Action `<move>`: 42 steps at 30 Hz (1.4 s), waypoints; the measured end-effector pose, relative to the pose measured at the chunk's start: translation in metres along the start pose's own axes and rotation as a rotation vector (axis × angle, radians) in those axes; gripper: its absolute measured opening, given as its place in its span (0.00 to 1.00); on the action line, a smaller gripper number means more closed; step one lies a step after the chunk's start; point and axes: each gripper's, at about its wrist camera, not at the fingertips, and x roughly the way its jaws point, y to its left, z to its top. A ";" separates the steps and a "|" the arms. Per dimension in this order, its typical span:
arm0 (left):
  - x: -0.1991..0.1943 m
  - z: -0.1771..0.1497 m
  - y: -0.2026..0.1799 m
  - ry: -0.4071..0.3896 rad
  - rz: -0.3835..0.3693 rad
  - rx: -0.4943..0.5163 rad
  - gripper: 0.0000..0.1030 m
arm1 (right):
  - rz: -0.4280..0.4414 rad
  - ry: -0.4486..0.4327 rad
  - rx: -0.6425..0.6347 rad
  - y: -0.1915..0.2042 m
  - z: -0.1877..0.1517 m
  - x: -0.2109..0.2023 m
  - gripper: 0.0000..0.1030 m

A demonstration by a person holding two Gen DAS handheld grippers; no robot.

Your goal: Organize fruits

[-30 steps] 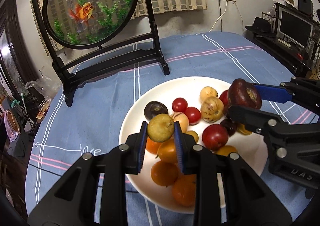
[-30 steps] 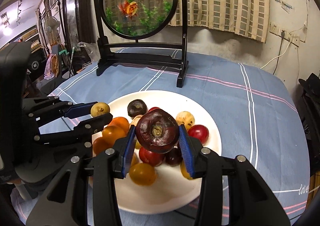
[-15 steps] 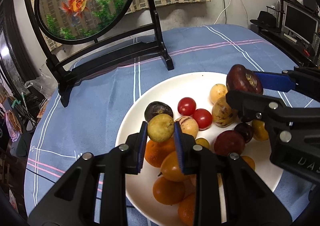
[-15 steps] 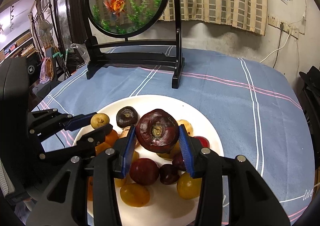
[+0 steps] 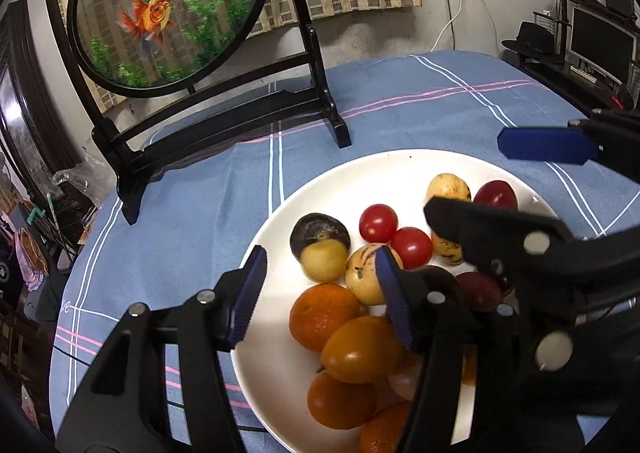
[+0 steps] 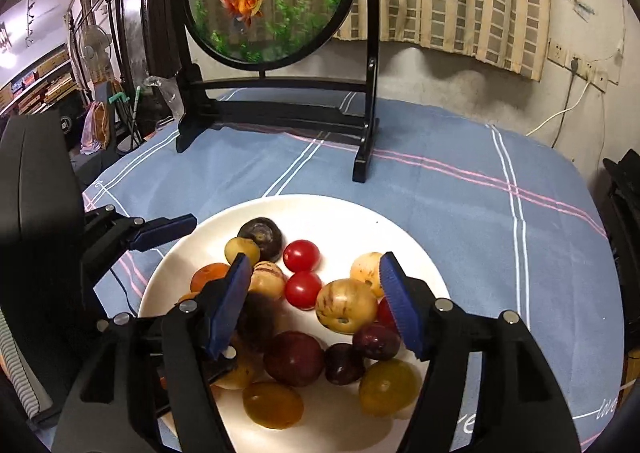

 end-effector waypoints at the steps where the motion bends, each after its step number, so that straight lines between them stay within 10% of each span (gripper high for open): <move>1: -0.001 0.000 0.001 -0.001 -0.002 -0.004 0.56 | -0.001 0.001 0.007 -0.002 0.000 0.000 0.65; 10: -0.013 -0.005 0.003 -0.017 -0.009 -0.020 0.60 | 0.006 -0.013 0.044 -0.004 -0.008 -0.016 0.65; 15: -0.045 -0.014 0.003 -0.119 0.031 -0.009 0.93 | 0.022 -0.051 0.074 -0.003 -0.024 -0.045 0.65; 18: -0.081 -0.022 0.003 -0.226 0.051 -0.024 0.98 | 0.019 -0.079 0.079 -0.001 -0.039 -0.066 0.66; 29: -0.164 -0.046 -0.003 -0.347 0.011 -0.071 0.98 | 0.065 -0.199 0.208 -0.016 -0.082 -0.143 0.69; 42: -0.200 -0.058 -0.003 -0.373 0.063 -0.142 0.98 | 0.005 -0.115 0.205 -0.015 -0.120 -0.144 0.70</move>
